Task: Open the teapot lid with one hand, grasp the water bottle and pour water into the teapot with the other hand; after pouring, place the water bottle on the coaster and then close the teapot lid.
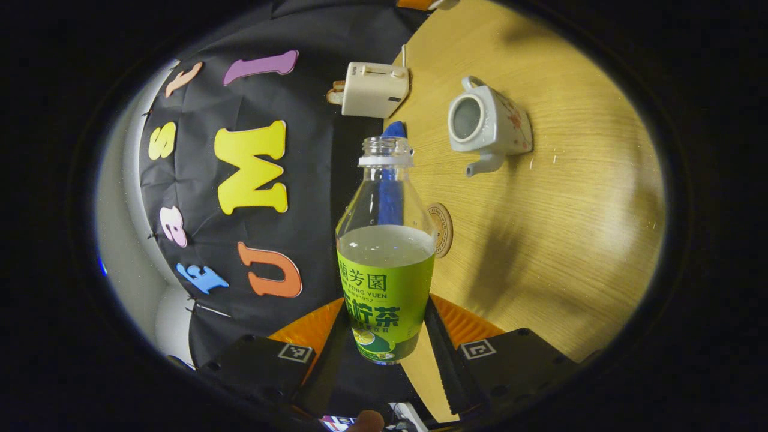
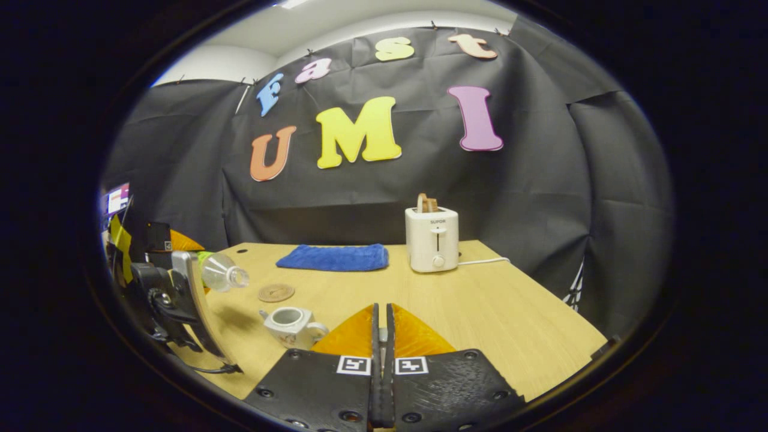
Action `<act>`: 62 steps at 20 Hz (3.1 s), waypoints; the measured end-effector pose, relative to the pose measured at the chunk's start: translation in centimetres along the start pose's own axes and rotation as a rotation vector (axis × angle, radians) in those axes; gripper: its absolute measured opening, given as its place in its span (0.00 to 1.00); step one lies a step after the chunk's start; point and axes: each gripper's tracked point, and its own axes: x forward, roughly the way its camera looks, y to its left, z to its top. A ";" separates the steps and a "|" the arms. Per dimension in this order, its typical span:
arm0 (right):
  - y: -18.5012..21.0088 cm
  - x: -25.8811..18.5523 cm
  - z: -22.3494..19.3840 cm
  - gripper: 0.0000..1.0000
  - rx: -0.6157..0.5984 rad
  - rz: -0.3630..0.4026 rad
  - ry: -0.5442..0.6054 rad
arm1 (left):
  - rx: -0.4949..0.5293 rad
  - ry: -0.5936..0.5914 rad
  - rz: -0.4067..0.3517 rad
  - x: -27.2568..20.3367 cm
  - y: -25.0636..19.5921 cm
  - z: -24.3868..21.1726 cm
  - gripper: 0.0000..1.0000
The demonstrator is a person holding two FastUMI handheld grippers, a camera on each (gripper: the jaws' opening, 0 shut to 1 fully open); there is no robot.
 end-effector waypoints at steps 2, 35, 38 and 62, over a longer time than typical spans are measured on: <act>-0.3 -0.1 -0.2 0.00 0.001 -0.003 0.000 | 0.043 0.009 -0.005 0.3 -0.1 0.2 0.74; -3.5 -0.5 -1.2 0.00 0.058 -0.009 0.006 | 0.562 0.094 0.132 0.3 3.9 4.1 0.74; -3.5 -0.7 -1.1 0.00 0.058 -0.005 0.004 | 0.596 0.102 0.138 0.1 4.3 4.1 0.74; -3.7 -1.7 0.3 0.00 0.057 -0.036 -0.014 | 0.235 0.019 0.083 1.0 2.2 2.3 0.74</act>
